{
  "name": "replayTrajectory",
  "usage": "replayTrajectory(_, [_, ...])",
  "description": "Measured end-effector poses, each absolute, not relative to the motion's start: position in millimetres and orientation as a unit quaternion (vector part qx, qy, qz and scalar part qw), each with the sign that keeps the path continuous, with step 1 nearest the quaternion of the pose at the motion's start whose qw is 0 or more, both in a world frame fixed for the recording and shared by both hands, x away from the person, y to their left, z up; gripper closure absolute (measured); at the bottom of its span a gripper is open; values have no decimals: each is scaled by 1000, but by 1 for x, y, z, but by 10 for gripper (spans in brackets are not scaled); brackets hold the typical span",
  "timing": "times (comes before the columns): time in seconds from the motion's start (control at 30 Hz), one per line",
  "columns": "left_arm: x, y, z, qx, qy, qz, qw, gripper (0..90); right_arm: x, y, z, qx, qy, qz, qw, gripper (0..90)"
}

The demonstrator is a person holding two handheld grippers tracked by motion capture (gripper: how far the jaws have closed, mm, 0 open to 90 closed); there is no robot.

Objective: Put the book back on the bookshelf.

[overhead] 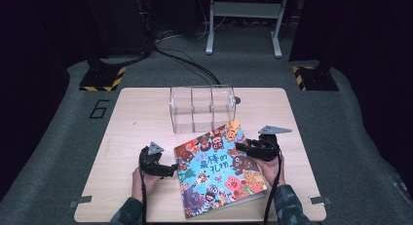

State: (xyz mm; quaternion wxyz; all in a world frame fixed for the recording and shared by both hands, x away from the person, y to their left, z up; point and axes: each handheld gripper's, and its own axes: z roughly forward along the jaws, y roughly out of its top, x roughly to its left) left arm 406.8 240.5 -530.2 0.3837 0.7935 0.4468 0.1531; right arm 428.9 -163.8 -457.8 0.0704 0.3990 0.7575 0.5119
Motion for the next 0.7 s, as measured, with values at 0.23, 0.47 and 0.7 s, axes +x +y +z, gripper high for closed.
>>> replayTrajectory(0.23, [406,241,-530,789,446,134,400,0,424,-163,-458,393,756,516,86,606])
replayTrajectory(0.47, [403,234,-527,789,442,93,416,0,415,-163,-457,383,754,523,108,601])
replayTrajectory(0.7, [403,224,-523,800,429,48,417,0,409,-163,-460,375,754,528,108,600])
